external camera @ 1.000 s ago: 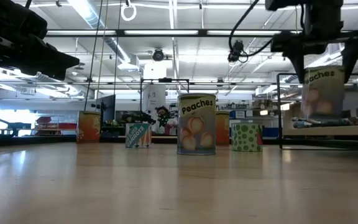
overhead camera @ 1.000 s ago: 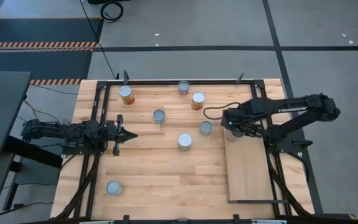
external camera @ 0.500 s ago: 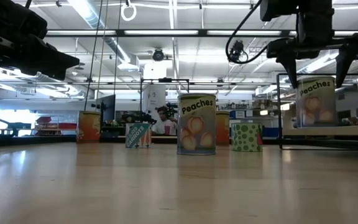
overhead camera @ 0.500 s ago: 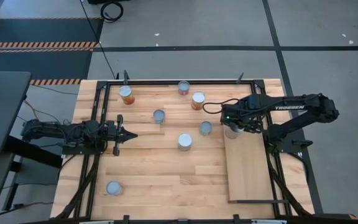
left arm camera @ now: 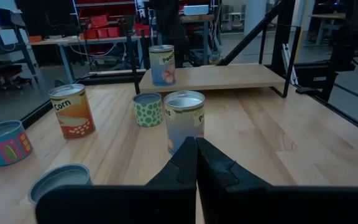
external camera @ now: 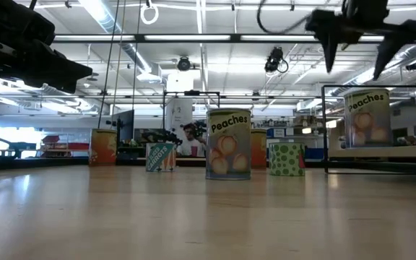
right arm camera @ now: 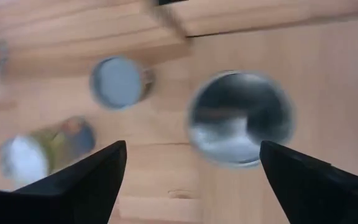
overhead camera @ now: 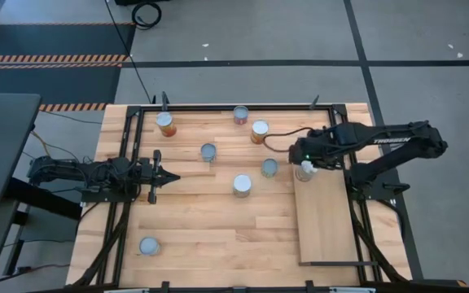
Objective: Pick and place cans onto a shelf
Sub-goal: Put the canned peaches on the shelf aligned with the canned peaches
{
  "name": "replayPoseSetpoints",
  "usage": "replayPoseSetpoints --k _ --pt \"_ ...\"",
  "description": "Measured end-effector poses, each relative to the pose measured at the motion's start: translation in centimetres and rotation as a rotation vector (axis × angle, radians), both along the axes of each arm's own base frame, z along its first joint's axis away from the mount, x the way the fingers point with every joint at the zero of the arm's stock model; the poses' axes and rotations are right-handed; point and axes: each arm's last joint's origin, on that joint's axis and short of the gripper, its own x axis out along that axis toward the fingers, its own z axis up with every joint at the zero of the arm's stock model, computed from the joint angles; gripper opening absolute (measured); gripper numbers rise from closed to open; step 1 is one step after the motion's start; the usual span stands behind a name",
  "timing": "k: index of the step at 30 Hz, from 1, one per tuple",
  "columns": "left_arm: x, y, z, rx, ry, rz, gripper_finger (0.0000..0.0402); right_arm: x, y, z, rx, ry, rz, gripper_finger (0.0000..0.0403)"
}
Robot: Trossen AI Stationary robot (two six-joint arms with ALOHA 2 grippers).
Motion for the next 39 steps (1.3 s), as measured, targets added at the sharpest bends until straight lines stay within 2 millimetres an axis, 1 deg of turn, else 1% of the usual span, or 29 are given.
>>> replayPoseSetpoints --k 3,5,9,11,13,16,19,21,23,26,31,35,39 --pt "0.0 0.0 0.0 0.000 0.000 0.000 0.0005 0.8 1.6 0.3 -0.094 -0.014 0.135 0.0375" --pt "0.0 0.0 0.0 0.000 0.000 0.000 0.0005 2.1 2.9 0.1 -0.171 -0.063 0.280 0.0375" --pt "0.0 0.0 0.0 0.000 0.000 0.000 0.0005 5.9 5.8 -1.3 -0.367 -0.144 0.644 0.0375" --pt "0.0 0.0 0.0 0.000 0.000 0.000 0.0005 7.9 6.9 -2.1 -0.464 -0.168 0.815 0.0374" --pt "0.0 0.0 0.0 0.000 0.000 0.000 0.0005 9.8 7.5 -3.0 -0.537 -0.193 0.965 0.0374" --pt "0.0 0.0 0.0 0.000 0.000 0.000 0.0005 12.0 7.8 -4.1 -0.633 -0.219 1.151 0.0374" --pt "0.0 0.0 0.0 0.000 0.000 0.000 0.0005 13.6 7.5 -5.2 -0.700 -0.206 1.331 0.0375" --pt "0.0 0.0 0.0 0.000 0.000 0.000 0.0005 14.3 6.8 -5.9 -0.728 -0.192 1.448 0.0375" --pt "0.0 0.0 0.0 0.000 0.000 0.000 0.0005 15.0 6.0 -6.4 -0.744 -0.198 1.524 0.0376" --pt "0.0 0.0 0.0 0.000 0.000 0.000 0.0005 16.1 4.8 -6.5 -0.741 -0.198 1.592 0.0376" --pt "0.0 0.0 0.0 0.000 0.000 0.000 0.0005 17.5 3.5 -6.7 -0.727 -0.145 1.710 0.0376" --pt "0.0 0.0 0.0 0.000 0.000 0.000 0.0005 18.1 2.6 -7.4 -0.677 -0.179 1.793 0.0376" --pt "0.0 0.0 0.0 0.000 0.000 0.000 0.0005 18.3 1.9 -7.8 -0.673 -0.198 1.849 0.0376"
